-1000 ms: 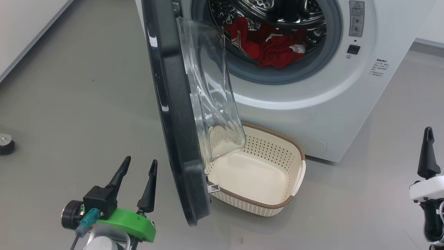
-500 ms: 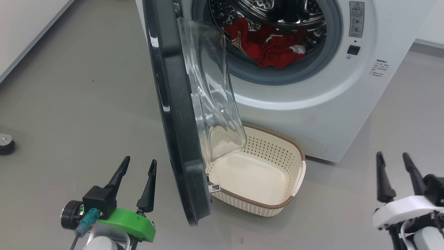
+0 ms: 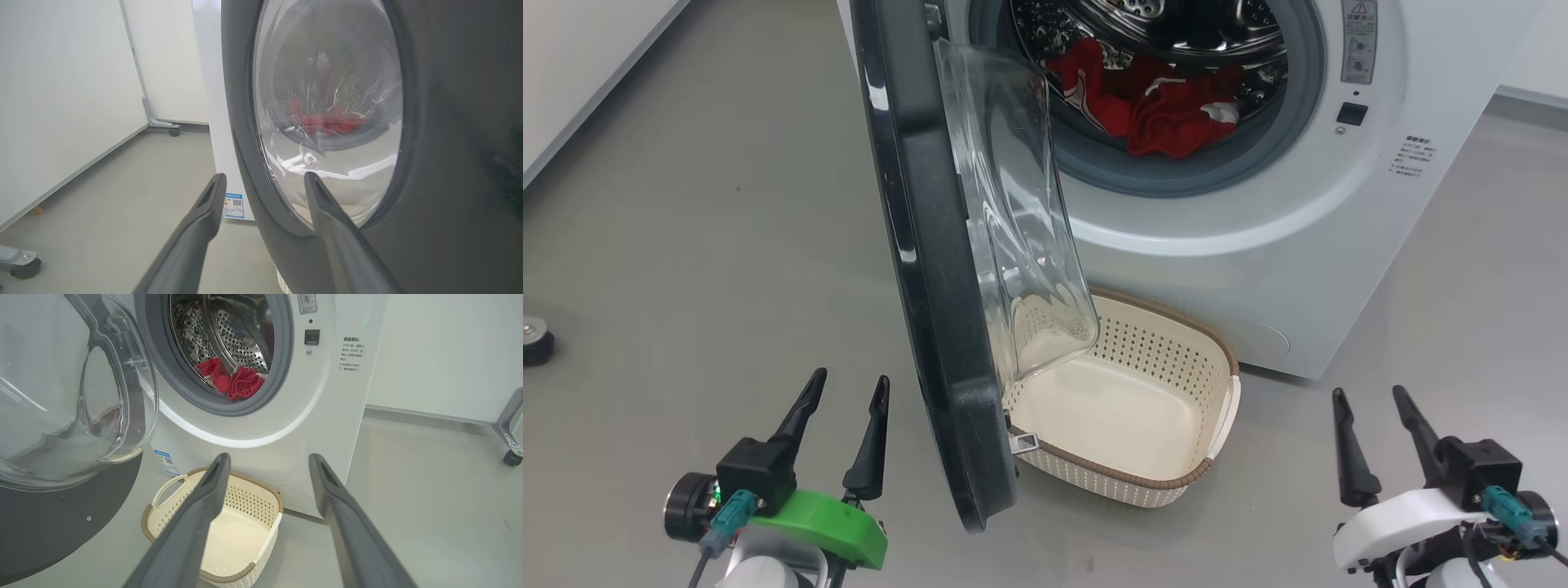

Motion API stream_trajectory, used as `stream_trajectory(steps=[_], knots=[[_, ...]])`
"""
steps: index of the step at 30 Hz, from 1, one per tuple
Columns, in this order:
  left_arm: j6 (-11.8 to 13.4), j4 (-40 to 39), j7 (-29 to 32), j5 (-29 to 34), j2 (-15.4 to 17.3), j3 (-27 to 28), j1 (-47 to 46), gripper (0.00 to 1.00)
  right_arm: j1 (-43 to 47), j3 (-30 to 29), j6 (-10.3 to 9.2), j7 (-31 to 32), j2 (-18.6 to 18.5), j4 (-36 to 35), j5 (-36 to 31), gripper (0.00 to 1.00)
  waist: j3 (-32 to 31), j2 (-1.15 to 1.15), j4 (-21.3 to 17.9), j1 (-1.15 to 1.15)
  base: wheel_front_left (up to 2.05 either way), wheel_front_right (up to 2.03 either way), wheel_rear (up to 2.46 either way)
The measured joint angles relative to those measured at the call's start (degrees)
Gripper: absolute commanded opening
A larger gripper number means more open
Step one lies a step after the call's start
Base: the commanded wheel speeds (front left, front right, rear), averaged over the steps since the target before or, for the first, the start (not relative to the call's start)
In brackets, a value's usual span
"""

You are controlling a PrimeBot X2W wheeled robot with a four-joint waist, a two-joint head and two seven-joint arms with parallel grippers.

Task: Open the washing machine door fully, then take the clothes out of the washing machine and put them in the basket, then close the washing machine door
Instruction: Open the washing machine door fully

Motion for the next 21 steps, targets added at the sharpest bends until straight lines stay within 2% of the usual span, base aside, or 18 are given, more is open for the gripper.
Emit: stream_trajectory(steps=[21], knots=[[-0.01, 0.81, 0.00, 0.43, 0.02, 0.35, 0.01, 1.00, 2.02, 2.94, -0.08, 0.00, 5.44, 0.59, -4.38, 1.00, -0.55, 0.00, -0.56, 0.00, 0.00, 0.00, 0.00]])
